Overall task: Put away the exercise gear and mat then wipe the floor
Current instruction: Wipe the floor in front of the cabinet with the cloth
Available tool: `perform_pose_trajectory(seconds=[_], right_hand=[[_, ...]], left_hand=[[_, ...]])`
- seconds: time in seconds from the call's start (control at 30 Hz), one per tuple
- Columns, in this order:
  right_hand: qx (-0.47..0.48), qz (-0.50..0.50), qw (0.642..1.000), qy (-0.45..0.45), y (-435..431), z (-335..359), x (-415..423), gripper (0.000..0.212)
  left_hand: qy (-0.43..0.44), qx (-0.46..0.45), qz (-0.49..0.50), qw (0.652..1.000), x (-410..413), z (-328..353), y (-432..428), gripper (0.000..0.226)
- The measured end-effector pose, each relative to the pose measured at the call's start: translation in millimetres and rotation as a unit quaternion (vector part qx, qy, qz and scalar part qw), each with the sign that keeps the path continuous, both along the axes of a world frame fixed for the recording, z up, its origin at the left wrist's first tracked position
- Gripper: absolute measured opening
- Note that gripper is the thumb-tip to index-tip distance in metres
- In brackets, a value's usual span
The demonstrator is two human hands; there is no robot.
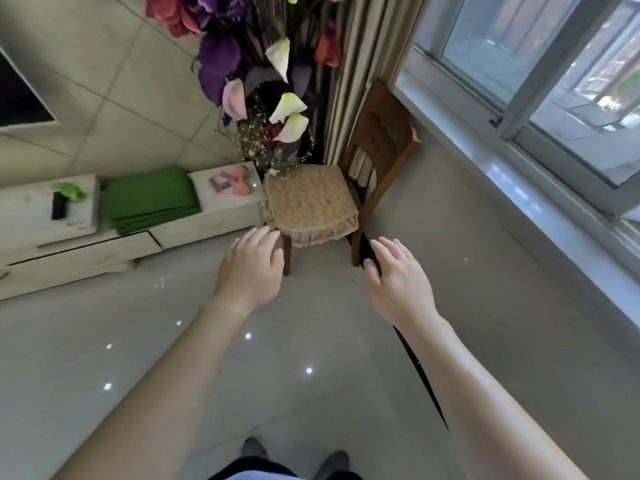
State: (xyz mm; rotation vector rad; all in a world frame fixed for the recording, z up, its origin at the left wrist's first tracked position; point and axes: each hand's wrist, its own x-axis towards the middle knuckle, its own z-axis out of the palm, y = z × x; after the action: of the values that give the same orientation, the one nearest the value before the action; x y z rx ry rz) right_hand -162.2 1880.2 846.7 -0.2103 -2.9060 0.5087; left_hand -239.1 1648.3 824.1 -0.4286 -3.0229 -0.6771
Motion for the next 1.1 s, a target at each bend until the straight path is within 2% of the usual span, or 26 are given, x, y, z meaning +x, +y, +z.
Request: perform_pose_trajectory(seconds=[0.27,0.4,0.57,0.77,0.93,1.1], right_hand=[[0.021,0.071,0.997,-0.012,-98.0,-8.2,-55.4,0.027],[0.016,0.116,0.993,-0.012,-142.6,-13.2,-79.2,0.034],[0.028,0.154,0.987,-0.044,-189.8,-21.0,-113.5,0.029],[0.026,0.226,0.972,-0.057,-247.1,-24.0,-158.1,0.042],[0.011,0.302,0.951,-0.060,-292.9,-29.3,-197.7,0.045],[0.026,0.370,0.927,-0.059,-339.1,-32.4,-236.3,0.044]], left_hand=[[-0.006,-0.019,0.053,0.998,-24.0,-15.2,-114.4,0.049],[-0.009,-0.025,0.080,0.996,-33.8,-19.6,-161.0,0.056],[-0.013,-0.029,0.115,0.993,-39.7,-19.0,-205.8,0.058],[0.001,-0.028,0.174,0.984,-53.2,-23.2,-257.1,0.061],[0.010,-0.018,0.234,0.972,-63.2,-29.6,-295.8,0.047],[0.019,-0.007,0.306,0.952,-64.9,-37.3,-330.5,0.044]])
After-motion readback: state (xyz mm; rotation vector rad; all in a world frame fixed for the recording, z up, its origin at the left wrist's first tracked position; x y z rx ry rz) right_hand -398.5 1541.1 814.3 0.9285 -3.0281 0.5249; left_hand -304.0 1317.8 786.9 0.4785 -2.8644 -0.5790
